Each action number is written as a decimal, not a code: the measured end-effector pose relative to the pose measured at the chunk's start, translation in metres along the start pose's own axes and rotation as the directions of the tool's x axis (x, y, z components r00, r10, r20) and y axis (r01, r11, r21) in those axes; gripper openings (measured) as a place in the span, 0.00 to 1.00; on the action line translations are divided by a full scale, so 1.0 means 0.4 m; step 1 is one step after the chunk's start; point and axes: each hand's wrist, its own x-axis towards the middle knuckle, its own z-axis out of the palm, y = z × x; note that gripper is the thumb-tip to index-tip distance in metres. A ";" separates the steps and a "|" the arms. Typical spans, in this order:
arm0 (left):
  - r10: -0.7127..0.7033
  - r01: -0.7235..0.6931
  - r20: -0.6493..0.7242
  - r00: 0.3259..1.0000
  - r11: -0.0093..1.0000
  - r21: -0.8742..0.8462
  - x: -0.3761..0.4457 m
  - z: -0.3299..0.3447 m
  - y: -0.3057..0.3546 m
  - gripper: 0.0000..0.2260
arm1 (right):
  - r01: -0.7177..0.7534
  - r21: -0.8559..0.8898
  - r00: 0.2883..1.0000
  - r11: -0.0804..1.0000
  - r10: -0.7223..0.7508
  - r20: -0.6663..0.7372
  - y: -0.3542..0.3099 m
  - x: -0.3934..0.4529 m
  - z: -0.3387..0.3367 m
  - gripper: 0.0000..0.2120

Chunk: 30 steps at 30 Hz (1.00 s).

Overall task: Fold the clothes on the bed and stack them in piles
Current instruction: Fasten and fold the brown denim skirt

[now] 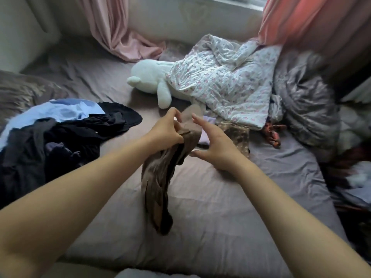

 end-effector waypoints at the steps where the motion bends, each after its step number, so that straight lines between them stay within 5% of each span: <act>1: 0.029 -0.029 0.026 0.999 1.000 0.000 -0.004 -0.009 0.022 0.15 | 0.031 -0.006 0.998 1.000 -0.030 0.053 -0.025 0.021 -0.011 0.46; 4: 0.044 -0.033 0.125 0.991 0.996 -0.083 -0.022 -0.052 0.066 0.13 | -0.036 0.020 0.992 0.999 0.033 0.125 -0.072 0.046 -0.034 0.39; 9: 0.072 0.090 0.341 0.937 0.895 -0.437 -0.118 -0.121 -0.011 0.18 | 0.094 0.069 0.995 0.993 -0.095 0.019 -0.104 0.004 -0.059 0.08; 11: -0.027 0.163 0.435 0.900 0.947 -0.278 -0.172 -0.100 -0.105 0.21 | 0.129 0.148 0.991 0.980 -0.135 0.026 -0.108 -0.024 -0.083 0.08; 14: -0.047 -0.041 0.397 0.917 0.977 0.211 -0.219 -0.033 -0.252 0.23 | 0.119 0.233 0.984 0.965 -0.146 0.101 -0.098 -0.066 -0.117 0.13; 18: -0.093 0.013 0.214 0.972 0.937 0.349 -0.212 -0.002 -0.317 0.14 | -0.088 0.475 0.993 0.876 0.118 -0.032 -0.046 -0.124 -0.155 0.13; 21: -0.211 0.028 0.390 0.896 0.904 0.426 -0.196 -0.019 -0.321 0.08 | -0.323 0.594 0.902 0.737 0.430 -0.042 0.048 -0.161 -0.151 0.22; 23: -0.244 0.049 0.470 0.848 0.920 0.390 -0.181 -0.029 -0.312 0.08 | -0.490 0.669 0.809 0.559 0.578 0.108 0.121 -0.186 -0.131 0.19; 26: -0.269 0.050 0.508 0.818 0.913 0.404 -0.134 -0.035 -0.319 0.13 | -0.712 0.652 0.625 0.262 0.660 0.417 0.200 -0.225 -0.091 0.16; 30: -0.346 0.034 0.532 0.773 0.860 0.509 -0.022 -0.029 -0.367 0.11 | -0.786 0.608 0.508 0.109 0.675 0.536 0.303 -0.169 -0.012 0.16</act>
